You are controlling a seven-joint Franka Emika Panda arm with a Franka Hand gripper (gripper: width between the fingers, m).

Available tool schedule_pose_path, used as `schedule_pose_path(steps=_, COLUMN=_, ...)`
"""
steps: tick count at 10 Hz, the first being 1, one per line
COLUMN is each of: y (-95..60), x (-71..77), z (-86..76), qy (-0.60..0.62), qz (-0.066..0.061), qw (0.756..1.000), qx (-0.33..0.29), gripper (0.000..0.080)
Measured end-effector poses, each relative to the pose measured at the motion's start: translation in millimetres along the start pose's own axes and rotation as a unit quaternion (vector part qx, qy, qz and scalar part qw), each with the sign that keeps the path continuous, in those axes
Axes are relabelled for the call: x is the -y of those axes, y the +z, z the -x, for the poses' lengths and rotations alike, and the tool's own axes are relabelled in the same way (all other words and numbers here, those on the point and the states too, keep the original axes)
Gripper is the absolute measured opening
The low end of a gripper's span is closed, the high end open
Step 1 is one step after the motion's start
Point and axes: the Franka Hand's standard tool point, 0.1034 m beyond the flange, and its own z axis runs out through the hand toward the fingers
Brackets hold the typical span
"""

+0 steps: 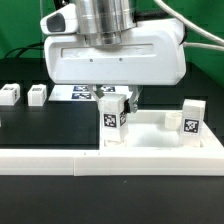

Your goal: Assemble square table

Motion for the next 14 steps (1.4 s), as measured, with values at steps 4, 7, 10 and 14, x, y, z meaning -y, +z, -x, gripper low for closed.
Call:
schedule_pose_path(steps=4, y=2.3, x=9.7, z=-0.7, qy=0.193, qz=-0.001, qw=0.981, qx=-0.004, gripper=0.0290)
schedule_pose_path(steps=7, y=4.6, x=18.4, z=-0.4, qy=0.405, qz=-0.017, qw=0.914, qx=-0.017, gripper=0.0290)
schedule_pose_path(steps=10, y=3.7, x=18.0, z=-5.0, qy=0.536, qz=-0.050, qw=0.843, qx=-0.014, gripper=0.0290)
schedule_pose_path(steps=14, y=4.6, x=12.3, z=-5.8, qy=0.441, qz=-0.046, qw=0.896, qx=-0.017, gripper=0.0508)
